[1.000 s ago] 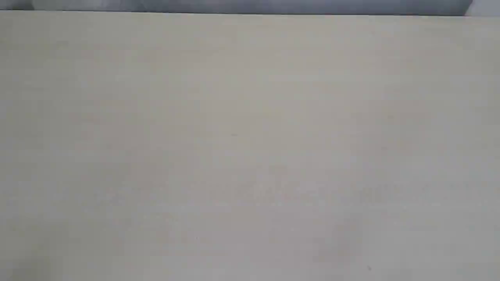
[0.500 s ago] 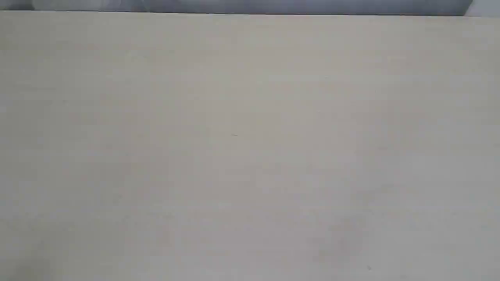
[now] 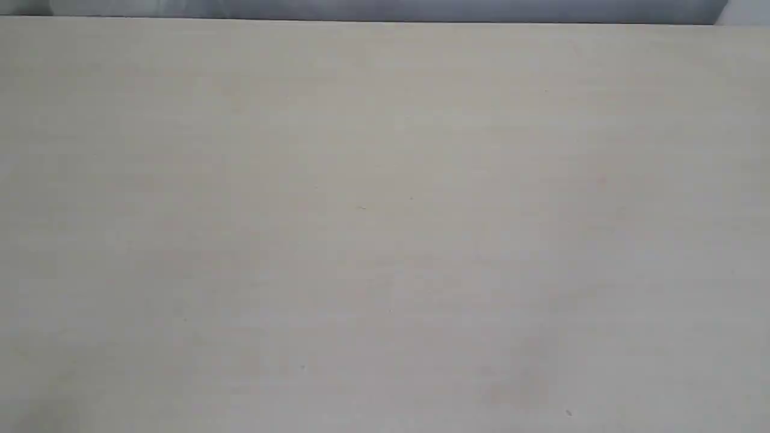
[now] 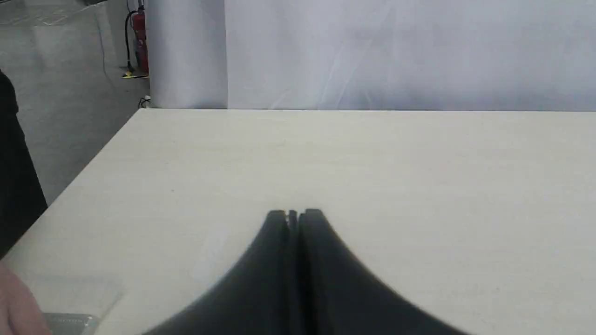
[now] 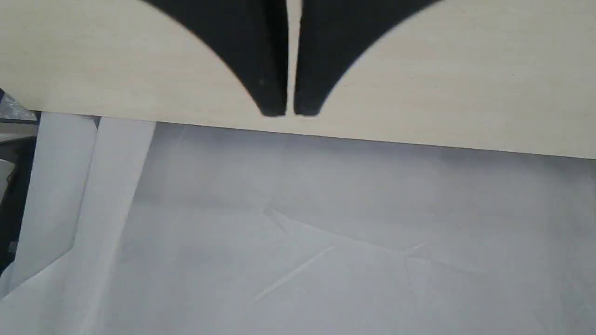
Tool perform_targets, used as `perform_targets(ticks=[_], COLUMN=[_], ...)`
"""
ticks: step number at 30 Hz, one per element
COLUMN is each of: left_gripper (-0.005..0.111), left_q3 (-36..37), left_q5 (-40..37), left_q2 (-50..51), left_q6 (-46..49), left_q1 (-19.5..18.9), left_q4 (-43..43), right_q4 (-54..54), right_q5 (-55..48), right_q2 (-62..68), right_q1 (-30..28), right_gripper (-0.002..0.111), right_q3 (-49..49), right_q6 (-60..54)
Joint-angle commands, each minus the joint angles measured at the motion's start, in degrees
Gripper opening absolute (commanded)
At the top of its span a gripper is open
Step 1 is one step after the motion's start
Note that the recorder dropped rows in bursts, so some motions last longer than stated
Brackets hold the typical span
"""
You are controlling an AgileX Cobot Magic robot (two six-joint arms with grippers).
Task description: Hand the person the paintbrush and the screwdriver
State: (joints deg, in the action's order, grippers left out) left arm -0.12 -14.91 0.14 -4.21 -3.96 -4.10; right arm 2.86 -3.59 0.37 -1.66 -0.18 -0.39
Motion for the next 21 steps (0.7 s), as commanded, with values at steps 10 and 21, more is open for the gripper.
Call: perform_targets(ticks=[10,21], left_gripper=[0.000,0.000], left_q3=[0.12,0.12], left_q5=[0.58,0.62], left_q2=[-0.14,-0.14], left_q6=[-0.12,-0.12], left_q1=[0.32,0.32], left_q4=[0.29,0.07], right_q4=[0.84,0.60], right_q5=[0.92,0.06], right_q2=[-0.37,-0.37], right_q1=[-0.25,-0.25], right_gripper=[0.004,0.004], right_q3=[0.18,0.18], right_q6=[1.65,1.65])
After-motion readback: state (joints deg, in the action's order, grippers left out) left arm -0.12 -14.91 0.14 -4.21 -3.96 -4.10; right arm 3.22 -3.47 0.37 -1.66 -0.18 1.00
